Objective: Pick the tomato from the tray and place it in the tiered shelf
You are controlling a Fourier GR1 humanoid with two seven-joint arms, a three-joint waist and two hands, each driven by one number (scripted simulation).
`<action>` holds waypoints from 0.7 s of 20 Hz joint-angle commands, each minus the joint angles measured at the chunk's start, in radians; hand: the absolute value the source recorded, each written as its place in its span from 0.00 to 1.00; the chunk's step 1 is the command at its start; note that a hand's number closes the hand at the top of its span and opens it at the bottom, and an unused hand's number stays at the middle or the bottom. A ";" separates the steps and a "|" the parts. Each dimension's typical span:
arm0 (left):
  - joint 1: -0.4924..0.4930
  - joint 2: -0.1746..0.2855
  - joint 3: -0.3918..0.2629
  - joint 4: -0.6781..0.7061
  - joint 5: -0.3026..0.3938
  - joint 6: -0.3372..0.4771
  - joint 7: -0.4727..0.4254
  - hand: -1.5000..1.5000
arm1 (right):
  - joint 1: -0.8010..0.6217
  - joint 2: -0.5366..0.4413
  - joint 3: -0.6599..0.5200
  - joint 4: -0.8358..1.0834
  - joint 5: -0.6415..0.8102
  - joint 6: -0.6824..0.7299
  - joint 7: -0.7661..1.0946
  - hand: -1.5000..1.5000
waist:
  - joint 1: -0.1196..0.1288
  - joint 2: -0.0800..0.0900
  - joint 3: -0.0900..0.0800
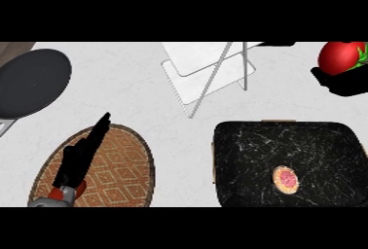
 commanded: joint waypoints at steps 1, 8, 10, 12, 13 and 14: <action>-0.009 0.008 0.029 0.040 0.012 -0.044 -0.005 0.50 | -0.152 0.072 0.004 0.124 0.061 0.001 0.024 1.00 | 0.008 0.008 -0.009; -0.036 -0.041 0.006 0.069 -0.021 -0.027 -0.008 0.50 | -0.416 0.200 0.042 0.493 0.198 -0.071 -0.024 1.00 | 0.036 0.018 -0.010; -0.019 -0.069 -0.017 0.090 -0.052 -0.004 -0.021 0.50 | -0.476 0.193 0.010 0.611 0.186 -0.037 -0.076 1.00 | 0.031 0.018 -0.009; 0.003 -0.029 0.017 0.053 -0.015 -0.050 -0.028 0.50 | -0.525 0.215 0.027 0.701 0.226 -0.050 -0.140 1.00 | 0.039 0.018 -0.009; -0.035 -0.016 0.033 0.066 -0.012 -0.065 -0.020 0.50 | -0.518 0.238 0.047 0.741 0.257 -0.078 -0.185 1.00 | 0.033 0.019 -0.009; 0.012 -0.048 0.010 0.066 -0.039 -0.029 -0.046 0.50 | -0.532 0.217 0.026 0.782 0.241 -0.051 -0.232 1.00 | 0.033 0.018 -0.009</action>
